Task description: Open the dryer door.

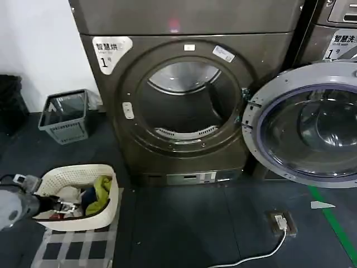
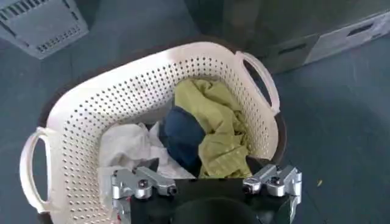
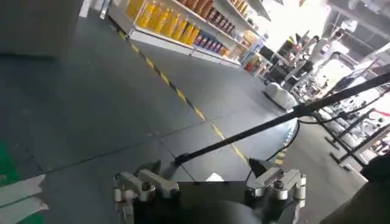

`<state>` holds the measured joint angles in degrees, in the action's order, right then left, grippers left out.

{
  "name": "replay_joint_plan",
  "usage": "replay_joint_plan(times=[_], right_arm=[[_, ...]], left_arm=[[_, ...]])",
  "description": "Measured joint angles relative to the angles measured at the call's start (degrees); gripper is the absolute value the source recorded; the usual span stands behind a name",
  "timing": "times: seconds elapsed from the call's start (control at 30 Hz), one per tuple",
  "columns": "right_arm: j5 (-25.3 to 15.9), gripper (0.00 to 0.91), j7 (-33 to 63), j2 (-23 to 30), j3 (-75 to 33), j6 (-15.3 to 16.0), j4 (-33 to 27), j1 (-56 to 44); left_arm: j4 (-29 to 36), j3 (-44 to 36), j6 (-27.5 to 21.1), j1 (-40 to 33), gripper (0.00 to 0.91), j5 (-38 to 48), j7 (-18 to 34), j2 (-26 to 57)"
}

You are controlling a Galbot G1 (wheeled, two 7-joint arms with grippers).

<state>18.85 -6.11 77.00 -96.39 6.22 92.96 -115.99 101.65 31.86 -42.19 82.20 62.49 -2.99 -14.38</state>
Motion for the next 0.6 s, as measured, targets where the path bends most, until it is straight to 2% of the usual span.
replay_joint_plan(times=[0.6], right_arm=[[-0.4,0.907,-0.4,0.1,0.2,-0.1,-0.6,0.5]], left_arm=[[0.2,-0.7,0.0,0.1,0.907,-0.4,0.2,0.5]])
